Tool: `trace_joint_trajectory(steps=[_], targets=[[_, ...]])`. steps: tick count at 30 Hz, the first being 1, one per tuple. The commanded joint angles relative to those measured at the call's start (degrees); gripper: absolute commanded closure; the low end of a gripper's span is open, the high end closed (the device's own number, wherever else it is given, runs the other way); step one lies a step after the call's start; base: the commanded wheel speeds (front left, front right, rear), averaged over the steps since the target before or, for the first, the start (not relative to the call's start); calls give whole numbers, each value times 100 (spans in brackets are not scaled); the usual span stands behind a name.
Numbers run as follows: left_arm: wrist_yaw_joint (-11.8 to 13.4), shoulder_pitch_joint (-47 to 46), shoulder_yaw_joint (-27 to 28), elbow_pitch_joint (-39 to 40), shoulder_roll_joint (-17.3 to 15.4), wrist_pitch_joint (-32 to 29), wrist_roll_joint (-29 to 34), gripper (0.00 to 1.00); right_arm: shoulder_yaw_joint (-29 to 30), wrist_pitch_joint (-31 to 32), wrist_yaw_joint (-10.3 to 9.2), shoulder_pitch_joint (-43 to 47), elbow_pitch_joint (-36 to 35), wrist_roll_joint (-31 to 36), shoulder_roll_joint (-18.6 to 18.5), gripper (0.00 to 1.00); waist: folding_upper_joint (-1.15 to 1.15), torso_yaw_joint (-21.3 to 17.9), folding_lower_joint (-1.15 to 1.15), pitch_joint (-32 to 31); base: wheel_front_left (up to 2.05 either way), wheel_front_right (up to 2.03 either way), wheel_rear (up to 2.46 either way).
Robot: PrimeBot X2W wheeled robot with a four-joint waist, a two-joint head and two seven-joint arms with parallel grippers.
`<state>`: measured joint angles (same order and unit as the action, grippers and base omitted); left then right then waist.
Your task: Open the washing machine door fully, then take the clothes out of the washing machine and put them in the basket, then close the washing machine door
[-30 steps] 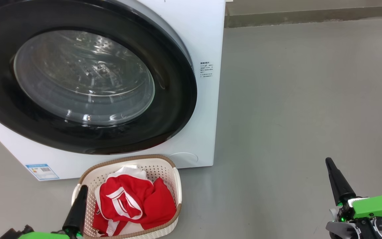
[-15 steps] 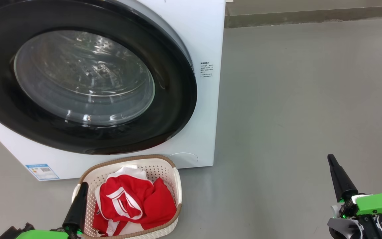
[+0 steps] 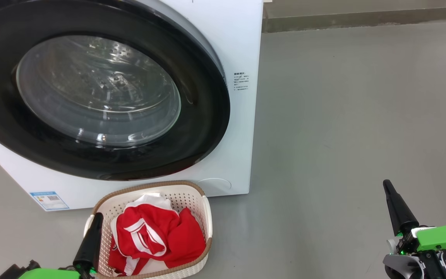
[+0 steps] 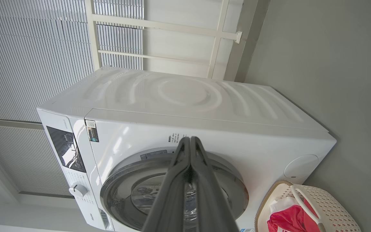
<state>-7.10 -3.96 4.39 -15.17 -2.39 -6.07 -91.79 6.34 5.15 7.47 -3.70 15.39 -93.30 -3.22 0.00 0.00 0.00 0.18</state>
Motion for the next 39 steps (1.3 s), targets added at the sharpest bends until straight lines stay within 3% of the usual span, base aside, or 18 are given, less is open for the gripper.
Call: trace_joint_trajectory(steps=[1, 39], targets=[[-39, -222, 209, 114, -56, -39, -41, 100, -106, 34, 2, -237, -143, 11, -56, 100, 0, 0, 0, 0, 0, 0, 0], [-39, -223, 214, 114, -53, -43, -37, 100, -55, 76, 2, -241, -140, 54, -20, 100, 0, 0, 0, 0, 0, 0, 0]])
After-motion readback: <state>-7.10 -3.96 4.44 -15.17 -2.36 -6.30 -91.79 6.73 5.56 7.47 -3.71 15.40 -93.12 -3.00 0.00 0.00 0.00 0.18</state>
